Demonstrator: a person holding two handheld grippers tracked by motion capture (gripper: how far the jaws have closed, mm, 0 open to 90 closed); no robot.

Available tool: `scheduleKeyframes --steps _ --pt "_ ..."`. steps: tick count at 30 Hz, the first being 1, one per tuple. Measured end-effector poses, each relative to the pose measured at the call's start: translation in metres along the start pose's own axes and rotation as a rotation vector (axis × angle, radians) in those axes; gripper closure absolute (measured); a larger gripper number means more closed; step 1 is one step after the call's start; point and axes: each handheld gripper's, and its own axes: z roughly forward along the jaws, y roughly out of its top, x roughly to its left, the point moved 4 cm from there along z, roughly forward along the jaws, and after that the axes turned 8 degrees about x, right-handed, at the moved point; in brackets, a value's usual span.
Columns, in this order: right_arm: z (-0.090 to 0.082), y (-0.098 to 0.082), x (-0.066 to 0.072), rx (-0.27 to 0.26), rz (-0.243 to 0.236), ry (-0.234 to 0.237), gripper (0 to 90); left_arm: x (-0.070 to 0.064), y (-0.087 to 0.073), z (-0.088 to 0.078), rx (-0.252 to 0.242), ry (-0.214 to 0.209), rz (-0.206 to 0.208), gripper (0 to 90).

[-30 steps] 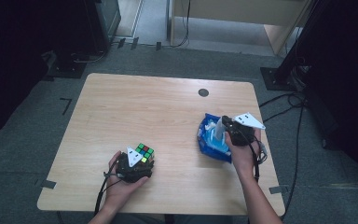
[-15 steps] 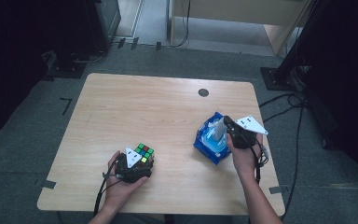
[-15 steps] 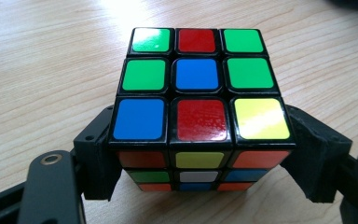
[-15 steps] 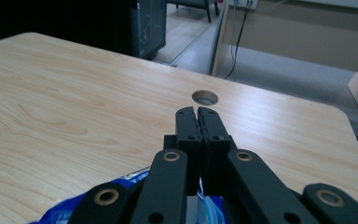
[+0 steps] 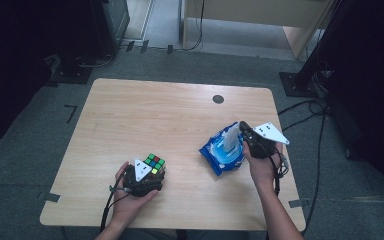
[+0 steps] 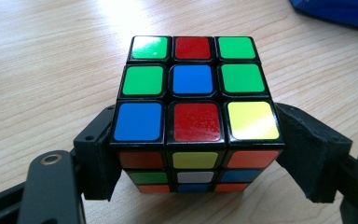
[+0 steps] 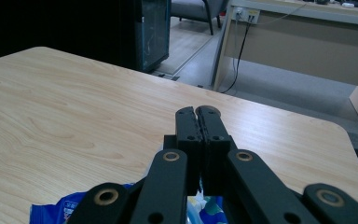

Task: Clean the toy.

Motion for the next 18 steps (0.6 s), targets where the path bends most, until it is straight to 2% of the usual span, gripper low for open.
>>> scheduleKeyframes --steps 5,6,9,13,18 --pt "-0.011 0.010 0.009 -0.046 -0.026 0.039 88.7 0.000 0.000 0.000 0.004 0.000 0.000 23.0" --pt "-0.014 0.012 0.014 -0.060 -0.027 0.062 88.5 0.000 0.000 0.000 0.006 0.000 0.001 23.0" --pt "-0.020 0.009 0.029 -0.056 -0.051 0.115 88.1 0.000 0.000 0.000 0.006 -0.002 0.000 23.0" --pt "-0.027 -0.017 0.049 -0.012 -0.072 0.182 87.4 0.000 0.000 0.000 0.005 -0.003 0.002 23.1" --pt "-0.031 -0.065 0.063 0.125 -0.084 0.241 84.5 -0.001 0.000 0.000 0.009 -0.001 0.004 23.0"
